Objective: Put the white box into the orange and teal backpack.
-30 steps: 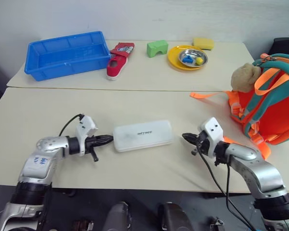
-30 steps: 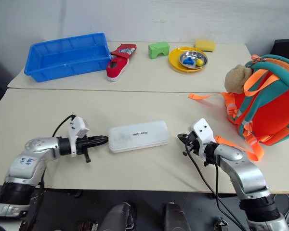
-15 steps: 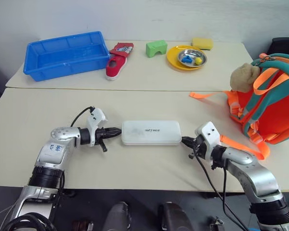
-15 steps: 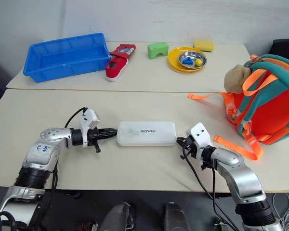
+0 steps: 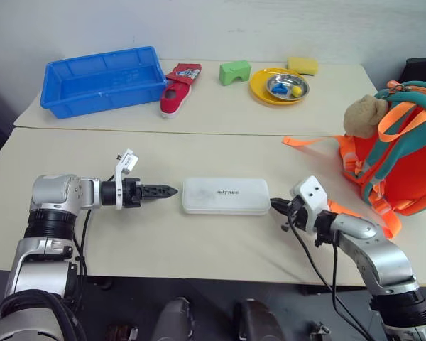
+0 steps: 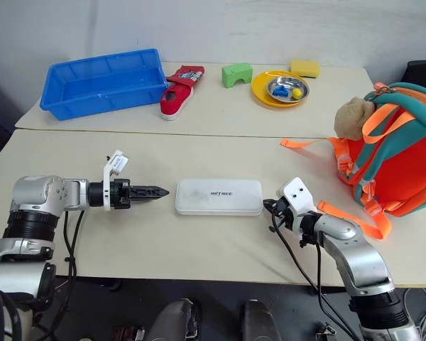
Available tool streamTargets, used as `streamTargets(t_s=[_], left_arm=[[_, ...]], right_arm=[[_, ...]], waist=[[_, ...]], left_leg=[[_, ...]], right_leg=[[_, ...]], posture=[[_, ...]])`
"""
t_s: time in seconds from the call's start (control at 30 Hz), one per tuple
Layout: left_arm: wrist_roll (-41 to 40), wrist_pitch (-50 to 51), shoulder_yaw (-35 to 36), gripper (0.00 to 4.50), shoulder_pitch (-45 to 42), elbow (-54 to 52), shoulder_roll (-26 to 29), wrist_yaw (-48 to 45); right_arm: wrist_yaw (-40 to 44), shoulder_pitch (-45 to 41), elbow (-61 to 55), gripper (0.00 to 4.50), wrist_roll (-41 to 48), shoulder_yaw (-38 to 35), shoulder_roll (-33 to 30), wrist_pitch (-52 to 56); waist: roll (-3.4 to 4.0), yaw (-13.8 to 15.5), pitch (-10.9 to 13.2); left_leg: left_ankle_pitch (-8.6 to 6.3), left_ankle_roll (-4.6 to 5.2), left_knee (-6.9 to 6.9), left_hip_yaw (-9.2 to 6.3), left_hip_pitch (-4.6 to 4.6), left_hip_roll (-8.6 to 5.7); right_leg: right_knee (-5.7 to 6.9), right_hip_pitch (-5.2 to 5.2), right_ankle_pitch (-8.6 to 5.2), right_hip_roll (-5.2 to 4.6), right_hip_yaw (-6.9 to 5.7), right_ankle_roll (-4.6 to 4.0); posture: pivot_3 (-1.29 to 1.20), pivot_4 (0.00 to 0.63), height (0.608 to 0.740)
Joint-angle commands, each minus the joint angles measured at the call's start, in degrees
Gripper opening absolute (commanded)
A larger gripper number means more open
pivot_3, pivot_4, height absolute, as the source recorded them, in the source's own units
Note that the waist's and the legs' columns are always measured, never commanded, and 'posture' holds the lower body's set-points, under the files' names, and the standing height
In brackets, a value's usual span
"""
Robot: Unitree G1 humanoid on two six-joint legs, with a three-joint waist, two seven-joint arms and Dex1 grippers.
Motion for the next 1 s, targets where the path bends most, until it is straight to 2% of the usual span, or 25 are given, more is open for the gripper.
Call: streamTargets(t_s=[0.03, 0.33, 0.47, 0.57, 0.7, 0.73, 0.83, 1.0], left_arm=[[0.3, 2.3, -2.5, 4.48, 1.1, 2.0, -4.4, 2.4], [0.3, 3.1, -2.9, 4.48, -2.5, 2.8, -14.8, 6.5], [-2.0, 4.4, -2.0, 4.48, -3.6, 1.2, -15.4, 4.5], [-4.3, 6.1, -1.6, 3.87, -3.3, -1.2, -13.4, 1.7], [-6.4, 6.8, -1.8, 2.69, -3.0, -2.5, -9.8, -2.4], [-6.8, 6.9, -1.9, 2.29, -3.0, -2.7, -9.5, -2.7], [-8.1, 7.2, -1.5, 1.51, -2.6, -3.9, -9.1, -3.3], [-10.8, 7.5, 0.0, 1.47, -0.1, -8.3, -9.9, -3.1]], right_arm=[[0.3, -1.5, 0.0, 0.00, -0.8, -0.2, 0.1, -1.6], [1.0, -0.6, -0.2, 0.00, -1.8, -0.6, 0.3, -2.4], [0.7, -0.7, -0.1, 0.00, -1.9, -1.1, 0.3, -2.4], [0.7, -0.1, -0.5, 0.00, -2.1, -1.5, -0.1, -2.7], [0.0, 2.3, -1.3, 0.00, -2.3, -3.1, -0.4, -3.1], [-0.1, 2.7, -1.6, 0.00, -2.3, -3.3, -0.5, -3.1], [-0.5, 4.6, -3.0, 0.00, -2.3, -4.3, -0.5, -3.1], [-4.2, 8.0, -6.5, 0.00, -2.5, -7.0, 0.7, -2.2]], waist=[[0.00, 0.4, 0.0], [-0.02, 2.1, 0.0], [-0.02, 2.1, 0.0], [-0.02, 1.4, 0.0], [-0.04, 0.7, 0.0], [-0.04, 0.5, 0.0], [-0.04, 0.6, 0.0], [-0.04, 0.7, 0.0]], left_leg=[[0.00, 0.00, 0.00, 0.00, 0.00, 0.00], [-0.03, 0.09, 0.17, -0.03, 0.03, -0.14], [-0.03, 0.08, 0.17, -0.02, 0.02, -0.15], [0.00, 0.02, 0.10, 0.00, -0.02, -0.13], [0.07, -0.10, 0.01, -0.02, -0.09, -0.01], [0.08, -0.11, -0.01, -0.02, -0.08, 0.00], [0.09, -0.14, -0.02, -0.01, -0.07, 0.03], [0.09, -0.13, -0.02, -0.01, -0.08, 0.02]], right_leg=[[0.00, 0.00, 0.00, -0.01, 0.00, 0.00], [0.00, 0.13, 0.01, -0.12, -0.02, 0.03], [-0.01, 0.12, 0.02, -0.10, -0.02, 0.03], [-0.02, 0.04, 0.02, -0.05, 0.00, 0.03], [-0.02, -0.03, 0.02, 0.05, -0.03, 0.03], [-0.03, -0.03, 0.02, 0.06, -0.02, 0.03], [-0.04, -0.04, 0.01, 0.08, -0.01, 0.03], [-0.07, -0.03, 0.01, 0.05, 0.02, 0.03]], posture=[[0.00, 0.150, 0.740], [0.00, 0.150, 0.740], [0.00, 0.150, 0.740], [0.00, 0.150, 0.740], [0.00, 0.150, 0.740], [0.00, 0.150, 0.740], [0.00, 0.150, 0.740], [0.00, 0.150, 0.740]])
